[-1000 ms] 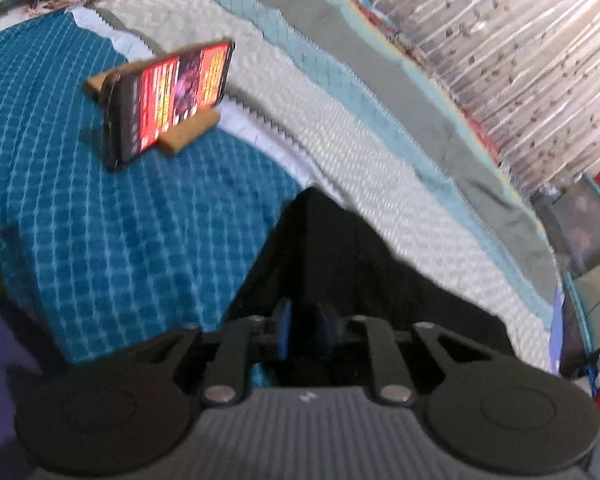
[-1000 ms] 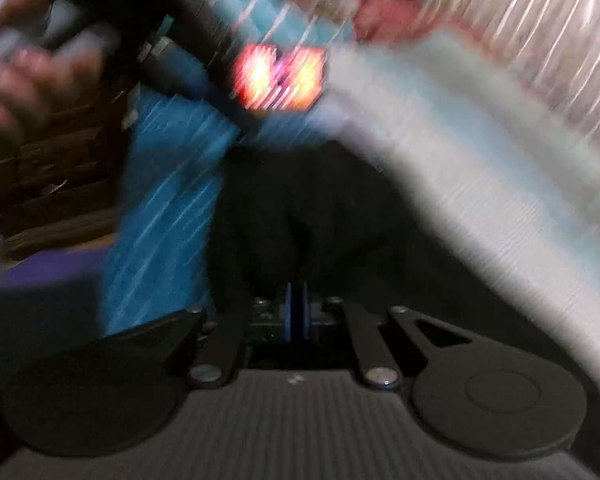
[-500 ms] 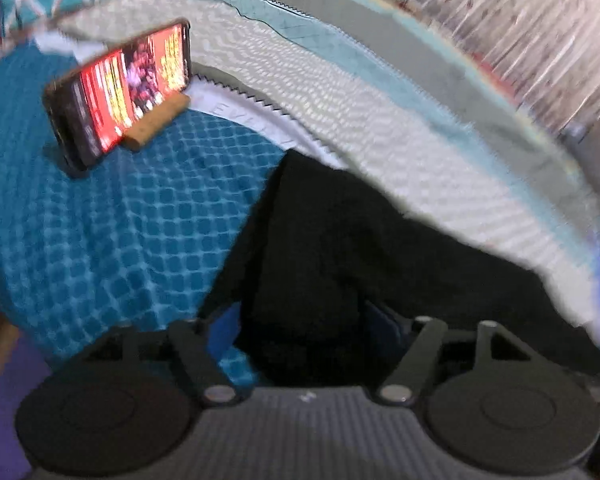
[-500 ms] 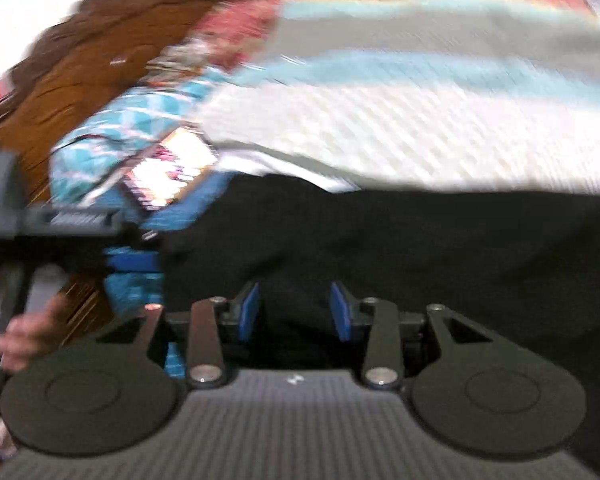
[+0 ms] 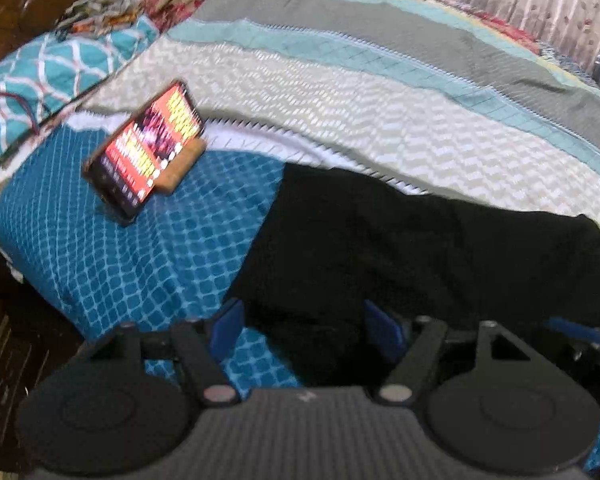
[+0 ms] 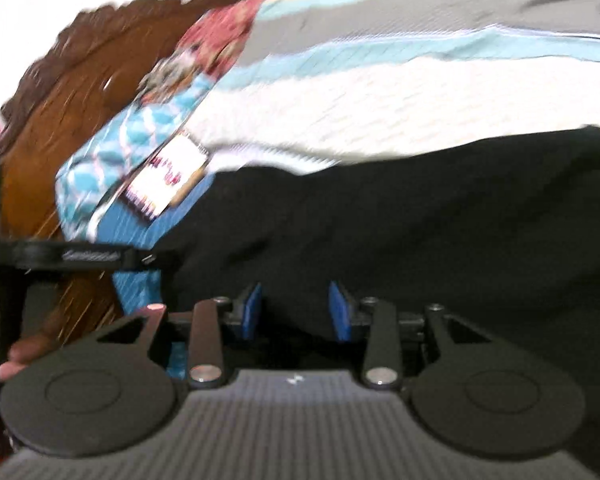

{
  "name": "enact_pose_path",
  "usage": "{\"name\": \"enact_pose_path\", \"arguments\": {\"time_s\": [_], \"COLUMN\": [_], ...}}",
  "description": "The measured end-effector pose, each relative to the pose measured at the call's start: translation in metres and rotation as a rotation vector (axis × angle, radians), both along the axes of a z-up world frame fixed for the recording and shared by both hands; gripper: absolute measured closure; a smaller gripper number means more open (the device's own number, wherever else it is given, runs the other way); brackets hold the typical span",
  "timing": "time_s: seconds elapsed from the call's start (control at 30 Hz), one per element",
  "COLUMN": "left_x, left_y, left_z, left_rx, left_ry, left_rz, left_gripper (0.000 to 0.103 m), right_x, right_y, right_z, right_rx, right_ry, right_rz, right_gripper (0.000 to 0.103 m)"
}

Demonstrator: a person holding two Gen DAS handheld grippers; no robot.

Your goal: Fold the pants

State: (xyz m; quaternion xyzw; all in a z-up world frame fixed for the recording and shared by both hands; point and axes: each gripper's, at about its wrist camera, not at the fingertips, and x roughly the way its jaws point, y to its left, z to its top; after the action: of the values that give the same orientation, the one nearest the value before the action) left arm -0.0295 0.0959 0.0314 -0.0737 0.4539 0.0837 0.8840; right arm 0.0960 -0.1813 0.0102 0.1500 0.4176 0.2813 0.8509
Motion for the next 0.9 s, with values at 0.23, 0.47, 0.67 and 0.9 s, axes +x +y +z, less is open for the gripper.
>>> {"name": "enact_pose_path", "arguments": {"time_s": [0.23, 0.47, 0.67, 0.9], "left_x": [0.014, 0.032, 0.037, 0.043], "left_y": [-0.053, -0.117, -0.155, -0.167], "left_z": [0.016, 0.006, -0.007, -0.021], "left_rx": [0.058, 0.104, 0.139, 0.171], "left_ry": [-0.025, 0.014, 0.042, 0.077], "left_rz": [-0.117, -0.252, -0.33, -0.336], "left_gripper": [0.034, 0.034, 0.034, 0.033], "right_x": [-0.017, -0.032, -0.037, -0.041], "right_y": [-0.071, -0.122, -0.149, -0.155], "right_z": [-0.011, -0.021, -0.017, -0.008], "right_rx": [0.025, -0.031, -0.031, -0.038], "right_ry": [0.05, 0.107, 0.094, 0.059], "right_rz": [-0.224, -0.418, -0.544, -0.585], "right_gripper": [0.062, 0.063, 0.064, 0.062]}}
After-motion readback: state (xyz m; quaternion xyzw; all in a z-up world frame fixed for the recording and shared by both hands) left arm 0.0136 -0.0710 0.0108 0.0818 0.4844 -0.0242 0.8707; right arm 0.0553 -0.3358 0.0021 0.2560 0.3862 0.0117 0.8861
